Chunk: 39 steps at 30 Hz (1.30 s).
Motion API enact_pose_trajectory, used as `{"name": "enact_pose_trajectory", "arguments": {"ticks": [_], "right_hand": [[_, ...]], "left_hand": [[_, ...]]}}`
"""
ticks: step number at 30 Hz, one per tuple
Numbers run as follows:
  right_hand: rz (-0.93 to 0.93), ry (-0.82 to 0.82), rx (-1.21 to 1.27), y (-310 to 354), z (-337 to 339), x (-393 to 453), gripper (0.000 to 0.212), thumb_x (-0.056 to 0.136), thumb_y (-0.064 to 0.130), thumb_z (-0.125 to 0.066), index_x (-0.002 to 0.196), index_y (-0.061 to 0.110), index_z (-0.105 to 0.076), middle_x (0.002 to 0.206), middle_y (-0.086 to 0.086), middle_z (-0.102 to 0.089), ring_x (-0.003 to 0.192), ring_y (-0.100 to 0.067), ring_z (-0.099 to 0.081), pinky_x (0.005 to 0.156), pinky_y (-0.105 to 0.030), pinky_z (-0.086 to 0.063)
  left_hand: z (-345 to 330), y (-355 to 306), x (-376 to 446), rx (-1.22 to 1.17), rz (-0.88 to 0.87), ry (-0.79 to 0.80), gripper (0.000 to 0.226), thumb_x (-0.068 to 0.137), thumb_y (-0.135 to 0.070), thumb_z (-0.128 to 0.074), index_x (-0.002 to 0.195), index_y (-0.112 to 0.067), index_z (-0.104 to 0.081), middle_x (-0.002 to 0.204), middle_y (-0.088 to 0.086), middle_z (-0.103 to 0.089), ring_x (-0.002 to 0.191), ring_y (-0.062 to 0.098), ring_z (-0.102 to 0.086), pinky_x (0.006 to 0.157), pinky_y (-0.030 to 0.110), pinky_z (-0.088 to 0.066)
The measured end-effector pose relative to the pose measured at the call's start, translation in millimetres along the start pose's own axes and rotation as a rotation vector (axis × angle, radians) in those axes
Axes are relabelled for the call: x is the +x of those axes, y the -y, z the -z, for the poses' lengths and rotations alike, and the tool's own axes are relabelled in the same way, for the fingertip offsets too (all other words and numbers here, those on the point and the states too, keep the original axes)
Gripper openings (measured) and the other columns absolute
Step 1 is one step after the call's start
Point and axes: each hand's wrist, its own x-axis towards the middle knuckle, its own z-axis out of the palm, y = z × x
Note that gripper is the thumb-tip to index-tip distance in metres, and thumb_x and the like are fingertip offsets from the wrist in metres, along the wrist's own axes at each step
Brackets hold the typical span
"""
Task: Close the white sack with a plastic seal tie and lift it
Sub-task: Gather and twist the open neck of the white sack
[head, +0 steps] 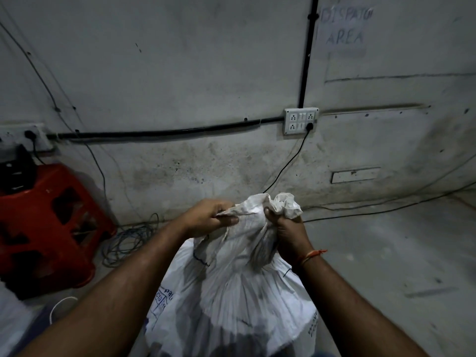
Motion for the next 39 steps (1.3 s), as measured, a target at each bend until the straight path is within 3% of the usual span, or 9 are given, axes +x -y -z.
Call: {"name": "enact_pose_trajectory", "arguments": {"ticks": [8, 12, 16, 19, 23, 28, 32, 35, 39], "right_hand": [[-0.042, 0.31, -0.086, -4.6, -24.8, 0.6, 0.048, 0.077, -0.003, -0.078, 0.122, -0.006, -0.063, 0.122, -0.021, -0.07, 0.114, -0.032, -0.067, 0.099, -0.043, -0.054], [0.009, 0.175, -0.137, -17.0, -30.2, 9.8, 0.046, 0.075, -0.005, -0.08, 0.119, -0.006, -0.065, 0.121, -0.025, -0.069, 0.115, -0.036, -0.065, 0.102, -0.048, -0.051], [0.012, 0.1, -0.122, -25.7, -26.7, 15.4, 0.047, 0.07, 0.008, -0.085, 0.114, -0.001, -0.069, 0.118, -0.02, -0.072, 0.114, -0.036, -0.067, 0.101, -0.049, -0.053], [-0.063, 0.074, -0.036, -30.7, -23.5, 14.3, 0.035, 0.075, -0.002, -0.08, 0.108, 0.007, -0.072, 0.108, -0.007, -0.076, 0.101, -0.022, -0.071, 0.093, -0.037, -0.057], [-0.112, 0.06, 0.026, -32.7, -21.1, 13.5, 0.027, 0.081, -0.007, -0.072, 0.101, 0.011, -0.073, 0.096, 0.0, -0.078, 0.093, -0.017, -0.07, 0.091, -0.034, -0.056], [-0.121, 0.03, 0.047, -32.1, -19.2, 10.1, 0.033, 0.082, -0.005, -0.071, 0.114, 0.003, -0.068, 0.11, -0.011, -0.074, 0.102, -0.023, -0.068, 0.102, -0.045, -0.051], [-0.14, -0.014, 0.062, -32.6, -20.3, 11.9, 0.041, 0.084, -0.003, -0.071, 0.124, -0.005, -0.063, 0.127, -0.023, -0.066, 0.111, -0.029, -0.065, 0.107, -0.051, -0.048], [-0.158, -0.03, 0.093, -32.2, -21.6, 13.2, 0.038, 0.084, 0.002, -0.073, 0.122, -0.002, -0.066, 0.123, -0.019, -0.07, 0.117, -0.032, -0.065, 0.105, -0.049, -0.05], [-0.16, -0.008, 0.12, -34.5, -18.3, 10.5, 0.033, 0.085, 0.008, -0.074, 0.118, 0.006, -0.071, 0.122, -0.013, -0.072, 0.116, -0.027, -0.067, 0.108, -0.048, -0.047]], "left_hand": [[-3.4, -14.7, 25.4, 0.012, 0.112, -0.281, 0.049, 0.09, -0.051, -0.067, 0.076, -0.004, -0.071, 0.071, 0.019, -0.07, 0.06, 0.019, -0.059, 0.057, 0.038, -0.044], [-7.5, -12.6, 28.6, -0.062, 0.096, -0.335, 0.045, 0.083, -0.053, -0.064, 0.079, -0.009, -0.071, 0.075, 0.015, -0.072, 0.064, 0.014, -0.06, 0.065, 0.044, -0.05], [0.6, 11.0, 16.7, -0.22, 0.052, -0.271, 0.02, 0.086, -0.035, -0.07, 0.098, -0.02, -0.063, 0.092, 0.001, -0.072, 0.082, 0.014, -0.066, 0.077, 0.034, -0.053], [8.1, 29.6, 5.1, -0.203, 0.084, -0.234, 0.029, 0.08, -0.012, -0.067, 0.105, -0.025, -0.062, 0.101, -0.007, -0.074, 0.087, 0.012, -0.07, 0.078, 0.028, -0.053], [4.4, 53.8, -9.5, 0.025, 0.192, -0.375, 0.028, 0.076, -0.012, -0.069, 0.101, -0.022, -0.066, 0.097, -0.006, -0.075, 0.089, 0.011, -0.071, 0.079, 0.03, -0.057], [-14.7, 84.7, -23.4, 0.144, 0.467, -0.419, 0.008, 0.082, -0.021, -0.074, 0.075, -0.024, -0.071, 0.08, 0.001, -0.076, 0.077, 0.014, -0.066, 0.058, 0.022, -0.039], [-23.2, 105.7, -32.4, -0.289, 0.519, -0.431, 0.02, 0.084, 0.001, -0.065, 0.074, -0.012, -0.076, 0.071, 0.004, -0.072, 0.069, 0.014, -0.061, 0.063, 0.025, -0.042], [-11.8, 98.1, -32.2, -0.625, 0.55, -0.504, 0.014, 0.077, -0.008, -0.064, 0.076, -0.003, -0.076, 0.069, 0.016, -0.072, 0.067, 0.024, -0.062, 0.063, 0.031, -0.043], [18.5, 78.1, -33.9, -0.723, 0.417, -0.63, 0.008, 0.068, -0.011, -0.054, 0.063, -0.01, -0.06, 0.053, 0.0, -0.051, 0.049, 0.011, -0.042, 0.049, 0.027, -0.03]]}}
